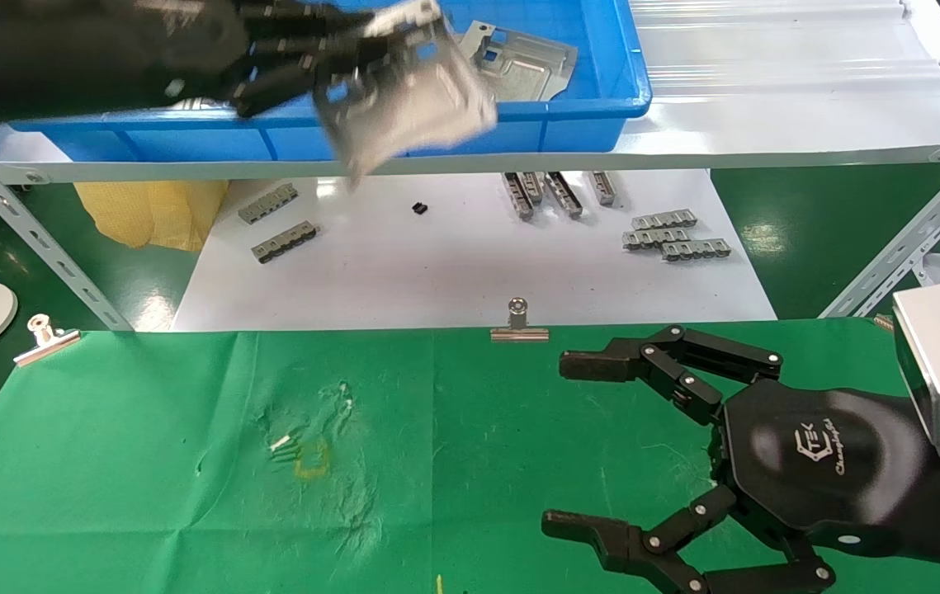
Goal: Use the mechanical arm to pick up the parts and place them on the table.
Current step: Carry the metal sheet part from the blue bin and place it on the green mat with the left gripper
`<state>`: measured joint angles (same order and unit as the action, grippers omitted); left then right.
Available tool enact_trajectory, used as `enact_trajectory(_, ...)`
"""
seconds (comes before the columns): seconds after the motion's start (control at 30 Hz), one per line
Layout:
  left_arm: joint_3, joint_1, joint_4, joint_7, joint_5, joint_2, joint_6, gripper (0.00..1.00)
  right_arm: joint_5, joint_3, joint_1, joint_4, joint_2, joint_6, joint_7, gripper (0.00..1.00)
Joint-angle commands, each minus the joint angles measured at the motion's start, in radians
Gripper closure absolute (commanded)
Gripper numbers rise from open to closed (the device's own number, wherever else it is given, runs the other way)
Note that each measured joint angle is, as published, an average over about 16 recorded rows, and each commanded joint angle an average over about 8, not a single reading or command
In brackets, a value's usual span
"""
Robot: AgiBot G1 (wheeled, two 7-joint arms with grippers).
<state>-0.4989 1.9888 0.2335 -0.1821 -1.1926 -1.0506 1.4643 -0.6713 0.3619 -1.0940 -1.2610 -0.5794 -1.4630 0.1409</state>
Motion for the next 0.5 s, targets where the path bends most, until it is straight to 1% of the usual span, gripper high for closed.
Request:
enact_trajectory(0.03, 0.007, -0.010, 0.001, -0.049, 0.017, 0.024, 0.098, 1.00, 0.000, 0.000, 0.000, 0.000, 0.000, 0.000, 0.000, 0.00)
enact_trajectory(0.13, -0.004, -0.035, 0.028, -0.085, 0.031, 0.060, 0.131, 1.00, 0.000, 0.000, 0.000, 0.000, 0.000, 0.000, 0.000, 0.00)
enact_trajectory(0.27, -0.040, -0.095, 0.110, -0.113, 0.056, 0.123, 0.138, 1.00, 0.000, 0.000, 0.000, 0.000, 0.000, 0.000, 0.000, 0.00)
enact_trajectory(0.4, -0.095, -0.182, 0.220, -0.151, 0.088, 0.193, 0.137, 1.00, 0.000, 0.000, 0.000, 0.000, 0.000, 0.000, 0.000, 0.00)
enact_trajectory(0.5, -0.149, -0.242, 0.279, -0.206, 0.084, 0.223, 0.128, 1.00, 0.000, 0.000, 0.000, 0.000, 0.000, 0.000, 0.000, 0.00)
